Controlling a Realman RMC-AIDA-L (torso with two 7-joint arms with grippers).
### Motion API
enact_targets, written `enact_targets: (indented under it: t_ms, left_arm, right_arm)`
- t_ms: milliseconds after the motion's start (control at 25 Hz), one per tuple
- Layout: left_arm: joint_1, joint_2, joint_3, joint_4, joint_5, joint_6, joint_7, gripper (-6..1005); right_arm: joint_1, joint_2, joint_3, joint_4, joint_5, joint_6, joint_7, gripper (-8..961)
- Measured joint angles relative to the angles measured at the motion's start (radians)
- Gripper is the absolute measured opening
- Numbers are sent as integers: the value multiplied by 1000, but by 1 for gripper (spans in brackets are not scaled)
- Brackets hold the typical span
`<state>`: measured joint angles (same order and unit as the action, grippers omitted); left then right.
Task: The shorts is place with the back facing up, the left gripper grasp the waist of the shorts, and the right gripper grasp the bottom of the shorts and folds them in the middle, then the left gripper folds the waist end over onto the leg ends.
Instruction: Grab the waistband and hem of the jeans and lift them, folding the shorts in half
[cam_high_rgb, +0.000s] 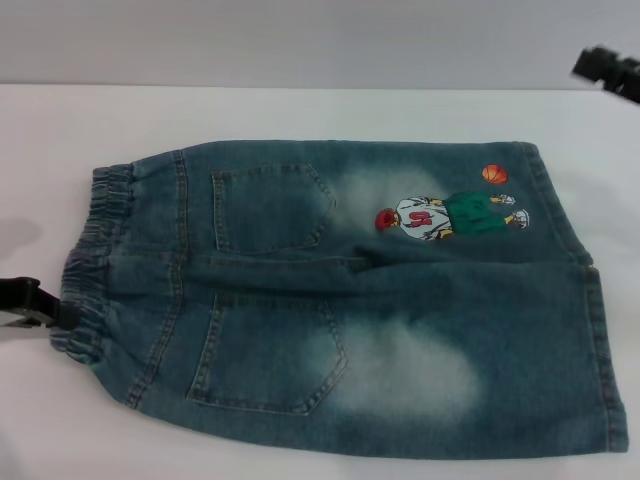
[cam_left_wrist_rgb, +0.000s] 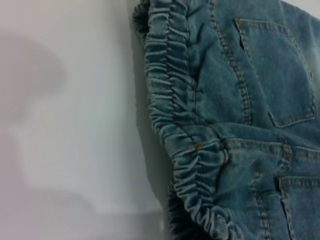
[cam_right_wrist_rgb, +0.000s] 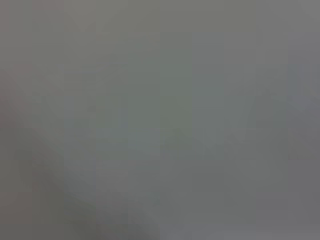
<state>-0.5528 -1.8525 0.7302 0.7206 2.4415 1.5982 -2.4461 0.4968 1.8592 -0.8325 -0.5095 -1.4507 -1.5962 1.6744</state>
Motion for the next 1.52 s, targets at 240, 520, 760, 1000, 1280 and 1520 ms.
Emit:
enact_targets:
  t_ms: [240,520,760,1000,1280,1520]
  left_arm:
    - [-2,0,0,5,1,0,-1,46]
    - [-4,1,0,5,1,-4,-2,49]
    - [-4,-1,0,5,-2,-17,-2,52]
    - [-9,-4,0,5,-3,-19,-3,54]
    - [-12,-10,0,6,-7,-20,-4,57]
    - [-9,-24,-6,7,-7,-19,-5,60]
  right_arm:
    - [45,-27,99,-58,-272,-175,118,662]
    - [45,-53,218,-110,-515,-342,132,662]
    - [29,-63,320,-153,-699,-455,74,662]
    - [9,-73,350,-175,-763,-500,50,659]
    - [21,-81,352,-179,-916,-524,49,658]
    - [32,-81,300,-193,-1049,-557,39,656]
